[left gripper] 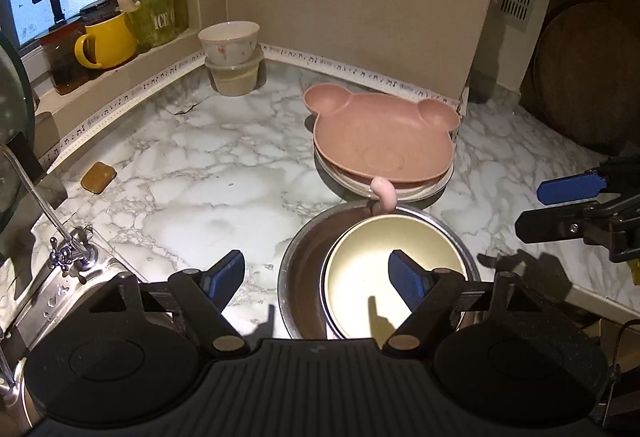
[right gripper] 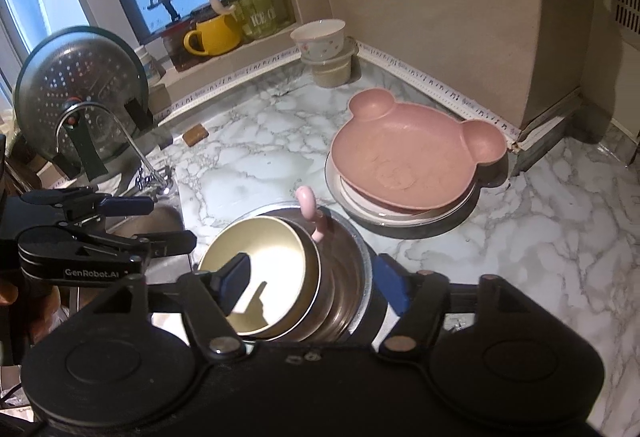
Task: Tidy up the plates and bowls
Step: 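Grasp the rim of the nested steel bowl stack with both grippers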
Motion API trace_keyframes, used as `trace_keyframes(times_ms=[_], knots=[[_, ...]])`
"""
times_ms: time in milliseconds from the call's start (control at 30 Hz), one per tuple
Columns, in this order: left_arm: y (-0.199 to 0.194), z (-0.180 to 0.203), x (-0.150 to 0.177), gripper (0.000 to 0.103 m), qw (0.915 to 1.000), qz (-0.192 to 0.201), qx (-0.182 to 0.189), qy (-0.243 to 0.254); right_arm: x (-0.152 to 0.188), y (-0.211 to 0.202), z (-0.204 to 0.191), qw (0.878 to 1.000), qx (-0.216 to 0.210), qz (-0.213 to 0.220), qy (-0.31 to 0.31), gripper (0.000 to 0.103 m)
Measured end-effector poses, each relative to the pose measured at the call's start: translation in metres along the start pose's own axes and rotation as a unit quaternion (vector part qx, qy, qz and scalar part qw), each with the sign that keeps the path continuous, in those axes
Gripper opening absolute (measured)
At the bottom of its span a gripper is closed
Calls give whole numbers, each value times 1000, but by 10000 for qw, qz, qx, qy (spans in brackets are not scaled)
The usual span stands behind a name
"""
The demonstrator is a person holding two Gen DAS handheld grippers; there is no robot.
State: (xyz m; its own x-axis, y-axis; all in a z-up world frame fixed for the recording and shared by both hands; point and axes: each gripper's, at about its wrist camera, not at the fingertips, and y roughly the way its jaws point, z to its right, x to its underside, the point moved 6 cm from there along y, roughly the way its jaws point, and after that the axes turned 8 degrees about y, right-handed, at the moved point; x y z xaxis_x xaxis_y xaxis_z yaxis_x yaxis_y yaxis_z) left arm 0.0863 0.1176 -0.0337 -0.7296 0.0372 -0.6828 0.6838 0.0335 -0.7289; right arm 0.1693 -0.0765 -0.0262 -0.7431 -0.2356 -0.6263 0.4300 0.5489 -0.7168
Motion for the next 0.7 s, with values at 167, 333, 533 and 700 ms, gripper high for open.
trace_keyframes(times_ms=[167, 333, 533, 700], knots=[[0, -5, 4, 79, 10000, 41, -33, -54, 6, -5, 2, 9999, -21, 87, -65, 90], [9, -15, 12, 79, 9998, 30, -118, -151, 15, -1, 5, 9999, 77, 114, -93, 100], [25, -36, 23, 79, 9994, -2, -121, -314, 27, 15, 17, 9997, 248, 25, 45, 101], [45, -46, 29, 79, 9996, -151, -29, -243, 35, 29, 28, 9990, 430, -52, 94, 100]])
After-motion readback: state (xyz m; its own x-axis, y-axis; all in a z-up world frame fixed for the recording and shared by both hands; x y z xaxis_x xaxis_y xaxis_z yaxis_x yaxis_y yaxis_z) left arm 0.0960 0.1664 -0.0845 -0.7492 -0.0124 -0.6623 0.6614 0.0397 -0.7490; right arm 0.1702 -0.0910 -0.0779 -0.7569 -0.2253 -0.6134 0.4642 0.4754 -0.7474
